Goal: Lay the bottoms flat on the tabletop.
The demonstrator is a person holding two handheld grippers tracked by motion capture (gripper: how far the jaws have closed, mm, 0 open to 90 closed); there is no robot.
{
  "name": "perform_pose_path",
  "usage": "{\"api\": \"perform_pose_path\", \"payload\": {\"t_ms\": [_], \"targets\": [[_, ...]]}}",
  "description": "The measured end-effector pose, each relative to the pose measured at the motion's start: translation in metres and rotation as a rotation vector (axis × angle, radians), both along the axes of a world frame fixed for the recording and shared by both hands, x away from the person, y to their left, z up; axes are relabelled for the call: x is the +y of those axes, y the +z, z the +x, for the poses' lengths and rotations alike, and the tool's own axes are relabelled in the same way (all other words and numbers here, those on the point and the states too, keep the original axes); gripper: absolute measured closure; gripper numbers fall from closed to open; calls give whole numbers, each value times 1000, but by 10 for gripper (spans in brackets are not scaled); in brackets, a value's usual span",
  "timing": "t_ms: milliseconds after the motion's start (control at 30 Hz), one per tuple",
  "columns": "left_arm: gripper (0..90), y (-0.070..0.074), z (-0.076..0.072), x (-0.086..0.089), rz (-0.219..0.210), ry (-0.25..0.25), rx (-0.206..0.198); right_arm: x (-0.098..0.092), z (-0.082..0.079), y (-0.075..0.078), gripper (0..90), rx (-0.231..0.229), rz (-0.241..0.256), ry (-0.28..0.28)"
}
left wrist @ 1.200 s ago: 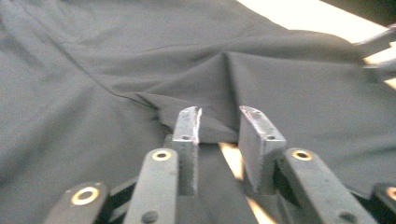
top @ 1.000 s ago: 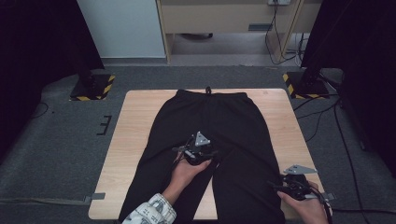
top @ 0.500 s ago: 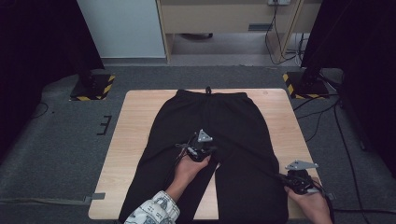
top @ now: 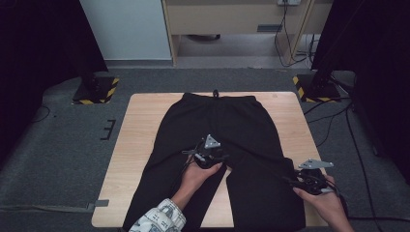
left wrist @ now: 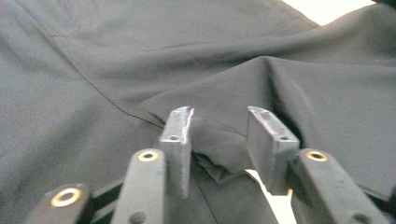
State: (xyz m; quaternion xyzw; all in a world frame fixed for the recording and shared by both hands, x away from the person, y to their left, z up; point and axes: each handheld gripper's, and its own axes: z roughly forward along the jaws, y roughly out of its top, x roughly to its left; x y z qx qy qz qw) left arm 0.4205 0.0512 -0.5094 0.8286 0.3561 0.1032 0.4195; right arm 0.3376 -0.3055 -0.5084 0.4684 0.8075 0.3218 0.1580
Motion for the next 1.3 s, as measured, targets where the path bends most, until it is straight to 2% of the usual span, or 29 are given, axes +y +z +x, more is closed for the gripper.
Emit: {"api": "perform_pose_path", "payload": {"t_ms": [67,100,133,200,233,400,500,600,667,733,833,900,933,1033,1100,1200,1300], "targets": [[617,-5,3,-5,33,-5,29,5,-2,0,345,-19,7,-17],[669,-7,5,-8,59,-9,37,9,-3,-1,334,-26,-2,-11],[761,-8,5,-9,68,-13,40,14,-5,-3,318,-29,-11,-1],[878,-9,7,-8,66,-19,48,18,-5,-7,307,-24,-18,10],[886,-8,8,-5,60,-22,50,20,-5,-8,304,-22,-25,15],[886,0,10,15,12,9,35,17,-7,-12,284,-27,-35,17],[885,1,15,28,24,18,36,14,-10,-14,266,-23,-33,16],[881,-5,19,36,30,-11,73,11,-12,-14,251,-20,-21,15],[879,-8,17,38,42,-15,62,11,-11,-10,248,-32,-3,13],[880,-10,16,43,36,9,48,14,-9,-6,252,-51,18,21],[871,-12,20,50,13,55,41,26,-7,-8,248,-45,19,69],[864,-14,22,51,-19,59,52,34,-5,-11,243,-43,2,89],[854,-15,22,50,-19,50,55,36,-5,-12,242,-45,2,98],[832,-16,17,46,22,26,34,39,-4,-16,236,-34,-13,100],[823,-17,15,48,26,26,40,38,-5,-19,224,-16,-19,92],[795,-18,10,51,15,36,43,34,-10,-20,225,-25,-20,75],[717,-13,1,53,14,36,25,30,-22,-22,226,-41,-11,66]]}}
